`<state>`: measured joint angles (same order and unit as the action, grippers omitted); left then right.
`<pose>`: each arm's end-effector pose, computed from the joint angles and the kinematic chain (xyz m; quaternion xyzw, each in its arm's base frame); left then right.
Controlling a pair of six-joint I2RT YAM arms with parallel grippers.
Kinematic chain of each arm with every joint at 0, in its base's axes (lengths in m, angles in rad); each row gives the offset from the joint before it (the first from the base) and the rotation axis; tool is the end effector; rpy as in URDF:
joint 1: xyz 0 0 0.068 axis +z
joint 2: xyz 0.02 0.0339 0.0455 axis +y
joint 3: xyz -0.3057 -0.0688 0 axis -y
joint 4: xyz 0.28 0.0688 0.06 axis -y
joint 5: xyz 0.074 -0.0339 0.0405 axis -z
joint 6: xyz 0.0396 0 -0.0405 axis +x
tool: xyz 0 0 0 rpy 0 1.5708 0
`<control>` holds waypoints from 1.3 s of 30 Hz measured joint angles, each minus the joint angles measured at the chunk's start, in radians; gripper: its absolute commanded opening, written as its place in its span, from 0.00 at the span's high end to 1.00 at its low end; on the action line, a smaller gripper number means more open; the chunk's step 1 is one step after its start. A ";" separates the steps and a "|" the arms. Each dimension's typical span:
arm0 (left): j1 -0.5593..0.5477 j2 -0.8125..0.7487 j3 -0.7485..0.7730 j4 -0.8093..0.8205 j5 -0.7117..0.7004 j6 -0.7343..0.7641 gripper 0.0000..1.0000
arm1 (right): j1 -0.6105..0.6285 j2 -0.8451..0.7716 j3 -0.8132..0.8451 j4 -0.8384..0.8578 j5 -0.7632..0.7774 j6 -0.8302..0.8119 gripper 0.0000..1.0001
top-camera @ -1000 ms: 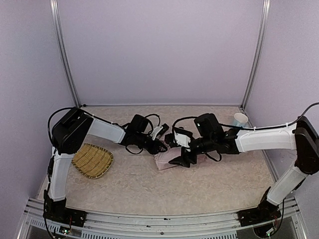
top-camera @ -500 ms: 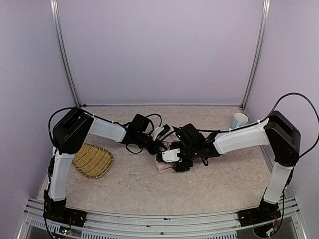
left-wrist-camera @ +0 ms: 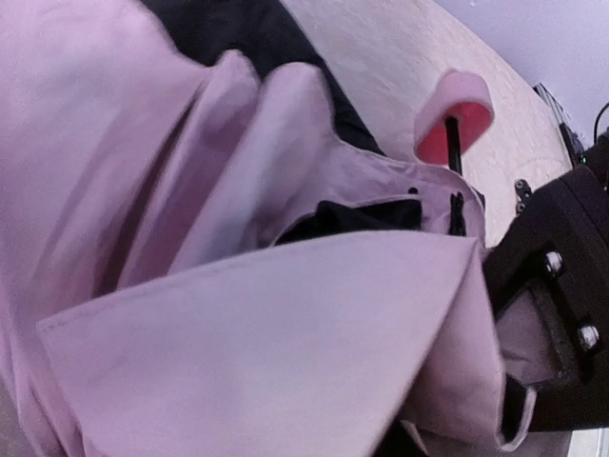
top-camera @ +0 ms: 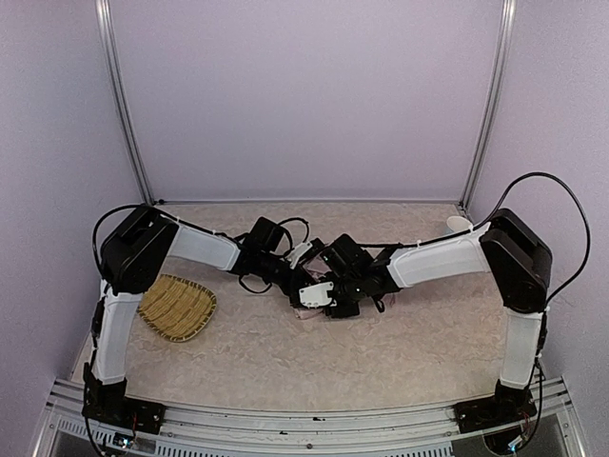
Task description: Put away the umbrella
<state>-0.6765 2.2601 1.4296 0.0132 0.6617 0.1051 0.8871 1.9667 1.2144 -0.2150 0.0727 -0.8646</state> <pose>0.3899 -0.3443 0.1064 0.4455 0.7676 -0.3879 0.2487 0.2850 0.3453 0.1546 -0.7260 0.6193 -0.0314 0.2974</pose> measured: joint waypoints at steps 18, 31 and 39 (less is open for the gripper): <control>0.128 -0.652 -0.698 0.572 -0.187 -0.127 0.49 | -0.021 -0.028 0.019 -0.185 -0.359 0.286 0.76; -0.346 -0.797 -0.783 0.305 -0.429 0.560 0.28 | -0.140 0.108 0.113 -0.301 -0.828 0.384 0.74; -0.344 -0.579 -0.697 0.293 -0.569 0.739 0.25 | -0.146 0.145 0.136 -0.367 -0.938 0.377 0.74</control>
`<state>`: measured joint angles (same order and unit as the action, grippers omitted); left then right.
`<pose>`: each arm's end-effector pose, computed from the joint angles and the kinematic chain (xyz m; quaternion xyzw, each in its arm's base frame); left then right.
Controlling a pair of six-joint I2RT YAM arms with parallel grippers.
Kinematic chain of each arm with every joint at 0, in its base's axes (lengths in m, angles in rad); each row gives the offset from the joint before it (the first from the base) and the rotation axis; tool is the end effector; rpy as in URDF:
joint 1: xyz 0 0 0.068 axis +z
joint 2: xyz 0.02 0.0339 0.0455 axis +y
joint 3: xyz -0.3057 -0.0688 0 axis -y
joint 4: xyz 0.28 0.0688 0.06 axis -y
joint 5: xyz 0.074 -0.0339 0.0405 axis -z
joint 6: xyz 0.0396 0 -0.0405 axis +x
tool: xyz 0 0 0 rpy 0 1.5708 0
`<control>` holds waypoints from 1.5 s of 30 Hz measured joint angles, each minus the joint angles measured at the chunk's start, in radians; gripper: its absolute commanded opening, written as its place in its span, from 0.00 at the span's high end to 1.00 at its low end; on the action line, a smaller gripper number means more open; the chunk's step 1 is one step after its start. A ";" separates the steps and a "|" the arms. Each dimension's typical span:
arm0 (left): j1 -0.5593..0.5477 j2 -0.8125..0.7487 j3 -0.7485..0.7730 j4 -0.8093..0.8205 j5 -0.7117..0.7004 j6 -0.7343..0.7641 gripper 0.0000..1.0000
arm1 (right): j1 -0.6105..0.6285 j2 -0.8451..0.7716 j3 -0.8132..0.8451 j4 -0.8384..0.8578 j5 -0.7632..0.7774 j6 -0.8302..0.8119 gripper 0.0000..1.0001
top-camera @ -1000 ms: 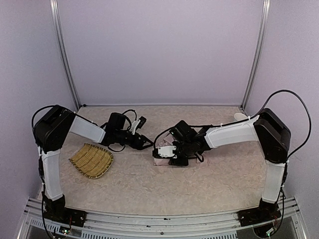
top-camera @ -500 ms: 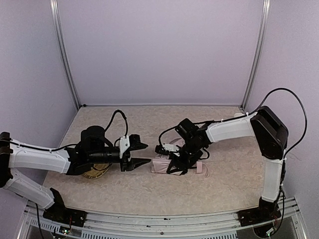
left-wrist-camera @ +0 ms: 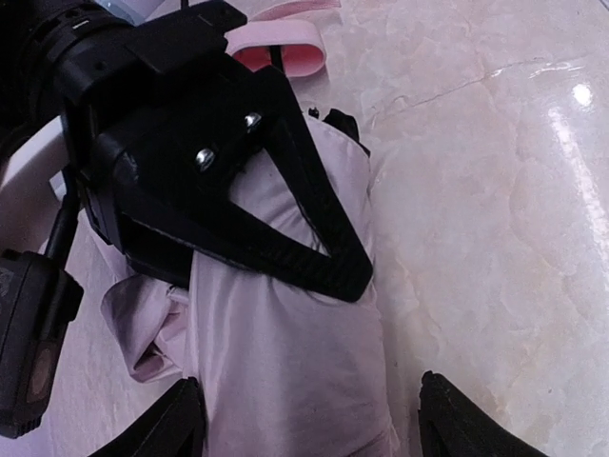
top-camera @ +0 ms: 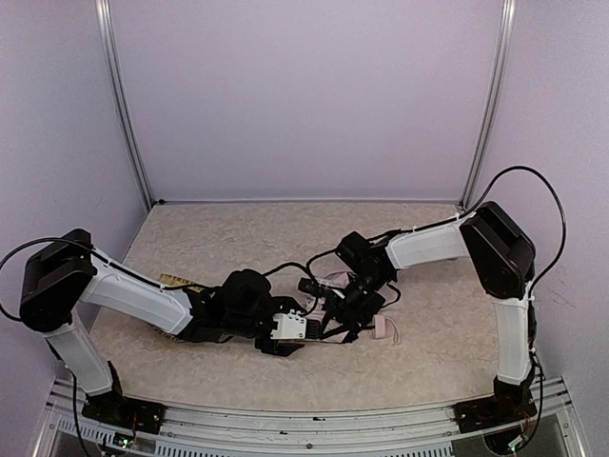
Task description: Put away the umbrella
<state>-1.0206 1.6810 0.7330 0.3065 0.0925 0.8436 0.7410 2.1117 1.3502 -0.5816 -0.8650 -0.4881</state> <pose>0.1833 -0.3059 0.1570 0.7293 0.5157 -0.0807 0.4422 0.3072 0.3219 0.1287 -0.5590 0.7095 0.4261 0.0498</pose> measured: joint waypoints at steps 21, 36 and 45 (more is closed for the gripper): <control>0.072 0.238 0.297 -0.290 0.183 -0.166 0.85 | -0.051 -0.388 -0.337 0.292 0.239 0.212 0.01; 0.105 0.317 0.444 -0.450 0.292 -0.265 0.85 | -0.137 -0.879 -0.560 0.142 1.069 0.809 0.36; 0.105 0.330 0.468 -0.476 0.296 -0.280 0.85 | 0.024 -0.729 -0.670 0.171 1.165 1.036 0.73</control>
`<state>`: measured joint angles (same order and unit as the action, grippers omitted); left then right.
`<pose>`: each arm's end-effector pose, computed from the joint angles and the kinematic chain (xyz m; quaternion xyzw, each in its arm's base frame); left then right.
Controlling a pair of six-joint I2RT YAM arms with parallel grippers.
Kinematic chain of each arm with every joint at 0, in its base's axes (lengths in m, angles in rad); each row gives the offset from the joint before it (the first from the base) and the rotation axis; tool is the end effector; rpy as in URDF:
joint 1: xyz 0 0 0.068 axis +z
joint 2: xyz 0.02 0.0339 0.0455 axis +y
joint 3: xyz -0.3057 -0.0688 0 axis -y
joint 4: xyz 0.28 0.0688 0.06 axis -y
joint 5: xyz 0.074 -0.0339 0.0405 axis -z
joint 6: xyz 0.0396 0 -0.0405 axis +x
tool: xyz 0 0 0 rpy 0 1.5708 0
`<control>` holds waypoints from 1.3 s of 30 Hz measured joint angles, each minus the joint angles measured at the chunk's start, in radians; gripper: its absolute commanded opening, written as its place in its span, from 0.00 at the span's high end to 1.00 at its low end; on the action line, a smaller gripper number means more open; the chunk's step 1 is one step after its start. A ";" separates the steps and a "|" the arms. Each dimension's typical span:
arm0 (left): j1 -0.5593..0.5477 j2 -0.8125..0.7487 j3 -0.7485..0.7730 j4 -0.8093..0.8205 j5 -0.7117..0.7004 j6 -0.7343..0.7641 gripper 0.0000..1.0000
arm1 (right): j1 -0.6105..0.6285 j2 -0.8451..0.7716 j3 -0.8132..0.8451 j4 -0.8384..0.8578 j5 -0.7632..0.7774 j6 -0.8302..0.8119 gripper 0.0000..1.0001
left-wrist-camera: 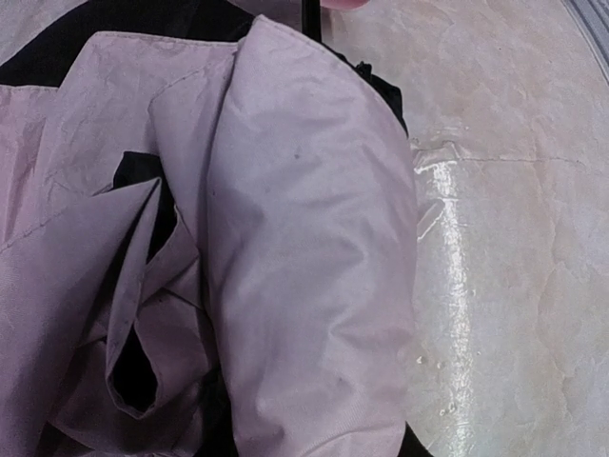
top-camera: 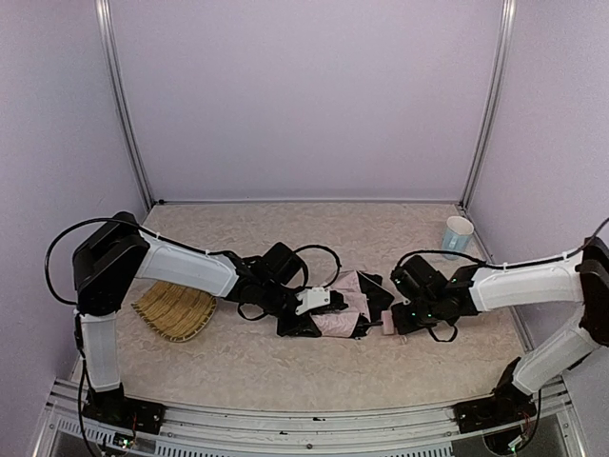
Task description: Put away the umbrella
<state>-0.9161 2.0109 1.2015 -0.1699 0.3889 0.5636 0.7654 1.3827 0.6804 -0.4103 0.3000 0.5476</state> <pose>0.2612 -0.3649 0.1369 0.6743 0.6552 -0.2321 0.2491 0.1991 0.1750 0.1784 -0.0709 0.9609 0.0218 0.2667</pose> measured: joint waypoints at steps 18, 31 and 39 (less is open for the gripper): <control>0.031 0.042 0.055 -0.067 0.076 -0.032 0.90 | 0.065 -0.232 0.001 0.241 -0.080 -0.143 0.48; 0.103 0.199 0.304 -0.351 0.328 -0.047 0.93 | 0.366 -0.091 -0.058 0.430 -0.152 -0.904 0.20; 0.117 0.245 0.360 -0.433 0.404 -0.039 0.93 | 0.371 0.211 0.007 0.521 -0.035 -1.154 0.18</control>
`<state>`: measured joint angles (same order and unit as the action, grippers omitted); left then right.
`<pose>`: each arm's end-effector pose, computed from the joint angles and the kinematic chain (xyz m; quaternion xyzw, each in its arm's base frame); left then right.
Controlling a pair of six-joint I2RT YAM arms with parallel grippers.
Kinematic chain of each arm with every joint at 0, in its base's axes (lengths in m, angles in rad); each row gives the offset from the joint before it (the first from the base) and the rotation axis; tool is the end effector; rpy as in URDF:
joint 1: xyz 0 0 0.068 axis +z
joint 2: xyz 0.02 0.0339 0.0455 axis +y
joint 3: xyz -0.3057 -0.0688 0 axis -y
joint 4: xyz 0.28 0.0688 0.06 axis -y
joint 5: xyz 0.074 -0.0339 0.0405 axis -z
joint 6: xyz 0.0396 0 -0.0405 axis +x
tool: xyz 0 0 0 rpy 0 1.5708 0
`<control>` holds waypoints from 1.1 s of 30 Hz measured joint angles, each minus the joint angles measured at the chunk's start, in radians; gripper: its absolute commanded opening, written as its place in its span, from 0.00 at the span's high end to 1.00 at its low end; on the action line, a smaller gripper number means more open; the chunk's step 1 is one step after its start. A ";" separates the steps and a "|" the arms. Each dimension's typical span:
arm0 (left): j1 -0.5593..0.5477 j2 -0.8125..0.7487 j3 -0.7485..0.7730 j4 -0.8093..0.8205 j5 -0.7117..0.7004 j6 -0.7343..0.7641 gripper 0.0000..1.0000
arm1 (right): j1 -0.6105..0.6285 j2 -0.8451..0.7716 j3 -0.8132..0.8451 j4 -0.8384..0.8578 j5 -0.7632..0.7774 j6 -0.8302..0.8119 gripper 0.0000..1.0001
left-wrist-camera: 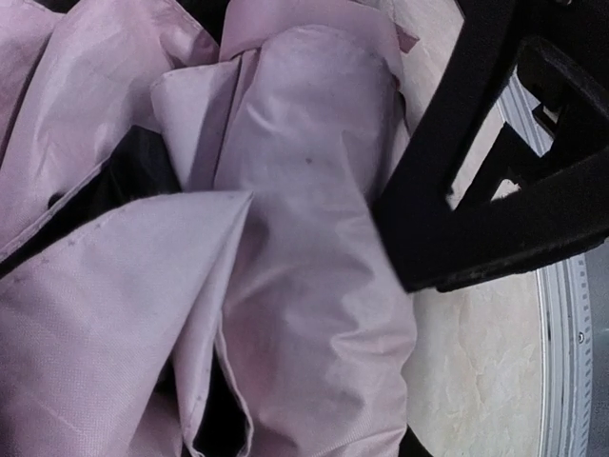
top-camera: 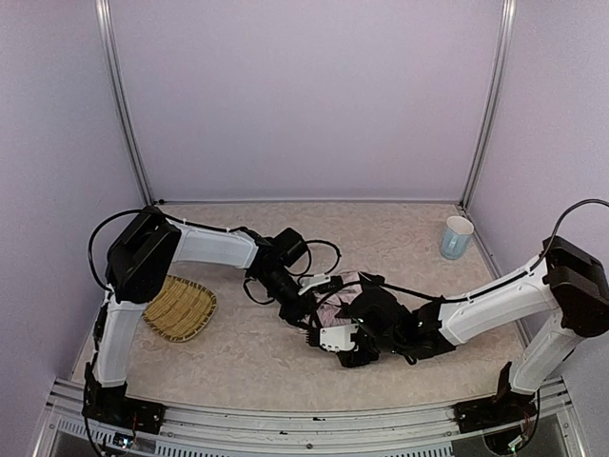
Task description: Put away the umbrella
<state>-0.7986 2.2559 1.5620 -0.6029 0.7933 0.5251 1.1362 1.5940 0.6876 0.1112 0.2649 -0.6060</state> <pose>0.3249 -0.3740 0.1193 0.6032 0.6884 -0.3963 0.0726 0.1465 0.2909 0.1555 -0.6699 0.6292 -0.0198 0.3938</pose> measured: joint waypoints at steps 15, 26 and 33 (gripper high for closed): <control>0.002 0.032 0.036 -0.098 0.072 0.078 0.62 | -0.032 0.128 0.089 -0.010 0.080 -0.081 0.65; 0.085 -0.243 -0.392 0.367 0.089 -0.183 0.01 | -0.062 0.124 0.144 -0.116 -0.074 0.026 0.80; 0.150 -0.602 -0.843 0.921 -0.040 -0.309 0.12 | -0.136 0.143 0.228 -0.257 -0.292 0.109 0.82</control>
<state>-0.6483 1.6543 0.7189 0.3176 0.7536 0.2157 1.0004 1.7367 0.9154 -0.1455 -0.0269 -0.4969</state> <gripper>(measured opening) 0.956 0.329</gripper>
